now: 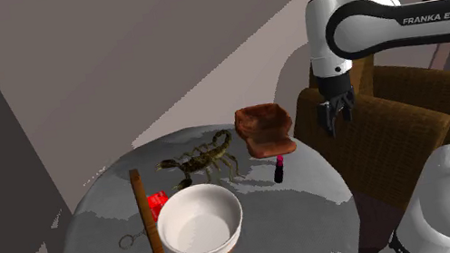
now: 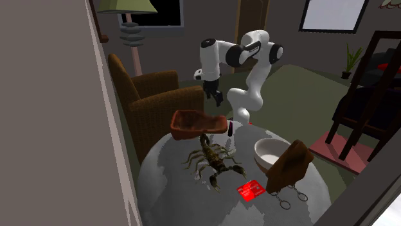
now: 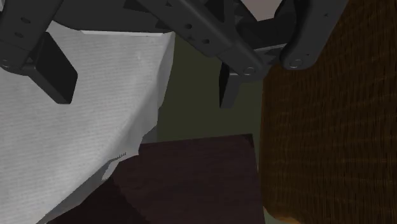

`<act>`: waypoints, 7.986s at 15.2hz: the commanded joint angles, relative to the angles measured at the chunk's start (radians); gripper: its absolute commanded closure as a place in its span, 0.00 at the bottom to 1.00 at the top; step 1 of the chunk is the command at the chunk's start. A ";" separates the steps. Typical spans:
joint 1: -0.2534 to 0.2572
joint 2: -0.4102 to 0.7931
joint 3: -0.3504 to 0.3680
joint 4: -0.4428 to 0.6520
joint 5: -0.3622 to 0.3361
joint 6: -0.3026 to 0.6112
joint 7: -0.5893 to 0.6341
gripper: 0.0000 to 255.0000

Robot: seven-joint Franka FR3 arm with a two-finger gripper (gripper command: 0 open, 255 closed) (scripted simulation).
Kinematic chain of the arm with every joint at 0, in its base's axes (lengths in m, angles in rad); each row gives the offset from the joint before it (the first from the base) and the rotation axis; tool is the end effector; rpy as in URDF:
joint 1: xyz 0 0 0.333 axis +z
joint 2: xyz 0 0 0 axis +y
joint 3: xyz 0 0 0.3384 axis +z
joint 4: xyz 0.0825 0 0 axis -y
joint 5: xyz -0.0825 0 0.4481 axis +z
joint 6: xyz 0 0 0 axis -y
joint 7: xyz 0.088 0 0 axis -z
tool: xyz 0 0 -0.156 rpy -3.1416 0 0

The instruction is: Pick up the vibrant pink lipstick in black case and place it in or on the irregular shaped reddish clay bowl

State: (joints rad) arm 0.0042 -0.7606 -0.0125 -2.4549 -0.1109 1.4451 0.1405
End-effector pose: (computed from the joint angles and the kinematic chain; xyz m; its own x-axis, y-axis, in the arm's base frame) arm 0.3282 -0.0213 0.4896 0.9608 -0.1556 -0.2294 -0.1270 -0.9827 0.1347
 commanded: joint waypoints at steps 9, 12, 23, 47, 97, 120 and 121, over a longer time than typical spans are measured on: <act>0.122 -0.295 0.173 -0.278 0.140 0.401 0.158 0.00; 0.176 -0.373 0.266 -0.368 0.185 0.569 0.229 0.00; 0.224 -0.345 0.474 -0.517 0.247 0.983 0.367 0.00; 0.206 -0.340 0.452 -0.468 0.235 0.944 0.347 1.00; 0.036 -0.040 0.127 -0.182 0.080 0.981 0.051 1.00; 0.049 -0.140 0.123 -0.149 0.087 0.848 0.048 0.00; 0.049 -0.140 0.123 -0.149 0.087 0.848 0.048 0.00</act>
State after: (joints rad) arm 0.0534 -0.9002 0.1106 -2.6044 -0.0237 2.2944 0.1887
